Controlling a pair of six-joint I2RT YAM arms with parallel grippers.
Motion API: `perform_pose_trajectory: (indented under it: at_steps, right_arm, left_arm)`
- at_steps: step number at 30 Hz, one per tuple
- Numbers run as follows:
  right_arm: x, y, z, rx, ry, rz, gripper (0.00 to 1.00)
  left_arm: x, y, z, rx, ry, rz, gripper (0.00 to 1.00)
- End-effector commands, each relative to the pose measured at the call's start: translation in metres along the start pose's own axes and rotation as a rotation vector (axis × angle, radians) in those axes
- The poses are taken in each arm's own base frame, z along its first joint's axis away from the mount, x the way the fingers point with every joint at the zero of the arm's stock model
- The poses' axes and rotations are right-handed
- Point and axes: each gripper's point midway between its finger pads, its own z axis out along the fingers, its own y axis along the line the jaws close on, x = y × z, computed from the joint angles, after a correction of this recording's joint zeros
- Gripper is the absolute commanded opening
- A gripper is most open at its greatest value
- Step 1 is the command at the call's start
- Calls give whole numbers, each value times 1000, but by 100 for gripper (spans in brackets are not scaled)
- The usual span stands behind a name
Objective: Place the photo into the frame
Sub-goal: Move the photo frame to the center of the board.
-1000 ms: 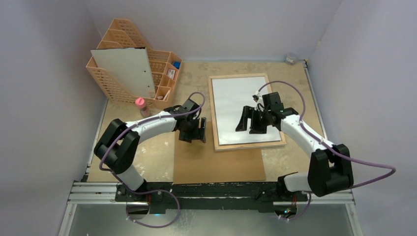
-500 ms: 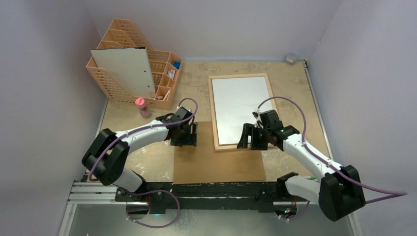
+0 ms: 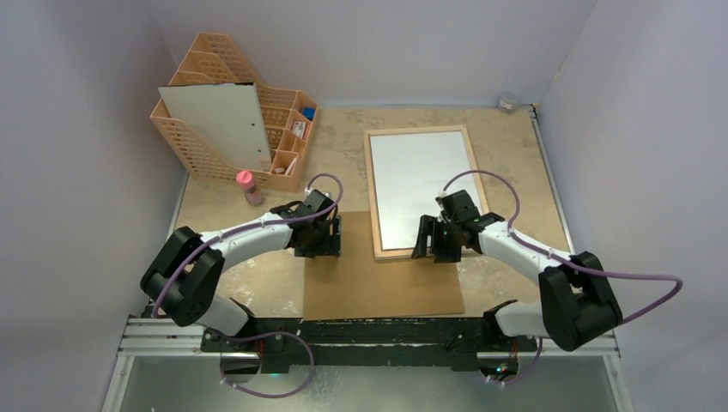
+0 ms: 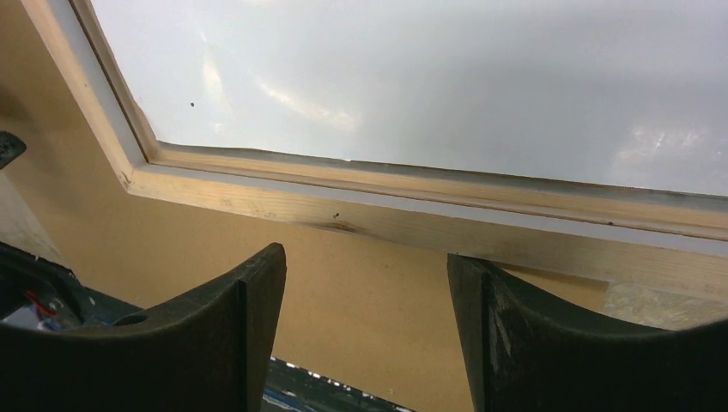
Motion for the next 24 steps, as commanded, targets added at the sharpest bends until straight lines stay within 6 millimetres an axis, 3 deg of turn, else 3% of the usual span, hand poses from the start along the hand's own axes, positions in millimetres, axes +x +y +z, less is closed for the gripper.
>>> perform_pose_trajectory:
  at_steps: [1,11,20,24]
  right_arm:
    - [-36,0,6,50,-110,-41,72]
    - [-106,12,6,110,-292,-58,72]
    - [-132,6,17,175,-355,-39,72]
    - [-133,2,17,212,-336,-27,72]
  left_arm:
    - [-4,6,12,-44,-17,-15,69]
    - [-2,15,11,-83,-10,9,70]
    - [-4,23,7,-118,-17,9,71]
    - [-10,26,0,-120,-24,-19,74]
